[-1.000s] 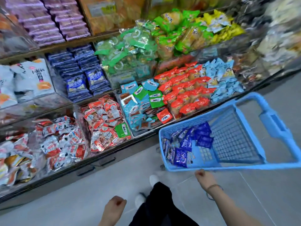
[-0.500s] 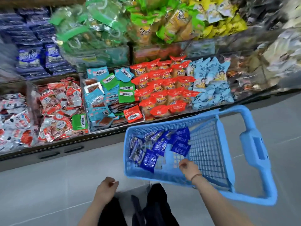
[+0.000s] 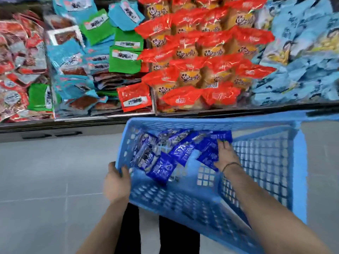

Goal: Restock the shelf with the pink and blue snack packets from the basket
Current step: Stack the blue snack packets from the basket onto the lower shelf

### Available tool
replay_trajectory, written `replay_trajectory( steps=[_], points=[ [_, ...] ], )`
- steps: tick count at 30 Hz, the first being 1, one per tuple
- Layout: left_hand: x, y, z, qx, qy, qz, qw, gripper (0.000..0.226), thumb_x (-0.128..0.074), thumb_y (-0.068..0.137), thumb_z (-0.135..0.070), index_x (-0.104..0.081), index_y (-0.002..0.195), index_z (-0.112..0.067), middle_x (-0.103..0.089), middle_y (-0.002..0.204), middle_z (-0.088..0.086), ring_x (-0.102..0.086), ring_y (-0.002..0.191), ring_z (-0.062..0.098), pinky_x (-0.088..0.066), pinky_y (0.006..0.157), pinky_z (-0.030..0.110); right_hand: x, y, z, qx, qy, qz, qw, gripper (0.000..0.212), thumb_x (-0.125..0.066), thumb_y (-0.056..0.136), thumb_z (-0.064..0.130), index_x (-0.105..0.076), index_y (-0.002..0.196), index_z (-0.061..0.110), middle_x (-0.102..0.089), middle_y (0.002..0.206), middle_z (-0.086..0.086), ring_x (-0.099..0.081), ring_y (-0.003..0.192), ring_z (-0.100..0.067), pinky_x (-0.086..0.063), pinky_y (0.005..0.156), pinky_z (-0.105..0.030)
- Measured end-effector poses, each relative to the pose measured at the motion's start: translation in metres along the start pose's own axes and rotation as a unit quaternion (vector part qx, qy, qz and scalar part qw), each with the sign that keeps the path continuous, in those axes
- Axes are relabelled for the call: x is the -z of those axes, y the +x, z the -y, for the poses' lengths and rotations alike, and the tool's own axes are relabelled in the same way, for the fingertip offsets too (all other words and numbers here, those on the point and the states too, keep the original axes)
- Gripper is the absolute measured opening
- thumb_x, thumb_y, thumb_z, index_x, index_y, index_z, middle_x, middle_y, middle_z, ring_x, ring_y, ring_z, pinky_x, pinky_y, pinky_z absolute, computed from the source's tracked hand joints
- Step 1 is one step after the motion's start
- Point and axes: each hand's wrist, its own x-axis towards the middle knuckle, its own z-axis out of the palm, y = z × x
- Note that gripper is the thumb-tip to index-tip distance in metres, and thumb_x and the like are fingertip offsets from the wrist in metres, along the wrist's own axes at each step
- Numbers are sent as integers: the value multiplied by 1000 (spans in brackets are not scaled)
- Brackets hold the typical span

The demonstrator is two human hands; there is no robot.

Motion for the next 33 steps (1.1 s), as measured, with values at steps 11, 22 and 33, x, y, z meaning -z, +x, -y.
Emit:
replay_trajectory(
  steps=[11,22,33],
  points=[
    [-15,5,21,-27,20,-51,998,8,-47,94,-20,-46,94,-11,-62,82,20,-60,78,42,-38,63,38,-21,31,-7,14,-20,-53,998,76,-80,65,40,-41,123,11,-41,122,-9,-41,113,-26,-44,92,-38],
    [-16,-66,-27,-250,-95,118,956,39,-47,91,-36,-44,128,-28,-45,136,-4,-38,129,15,-25,107,22,-10,-73,38,-98,564,-52,818,43,-79,70,16,-47,98,14,-61,79,4,-61,66,-14,-45,50,-11],
    [-23,-64,-48,92,-438,416,792,60,-56,83,-43,-60,120,5,-64,118,24,-60,114,34,-51,96,40,30,-113,79,156,570,10,807,28,-54,91,5,-67,94,31,-62,109,11,-59,82,4,-46,77,-13]
  ],
)
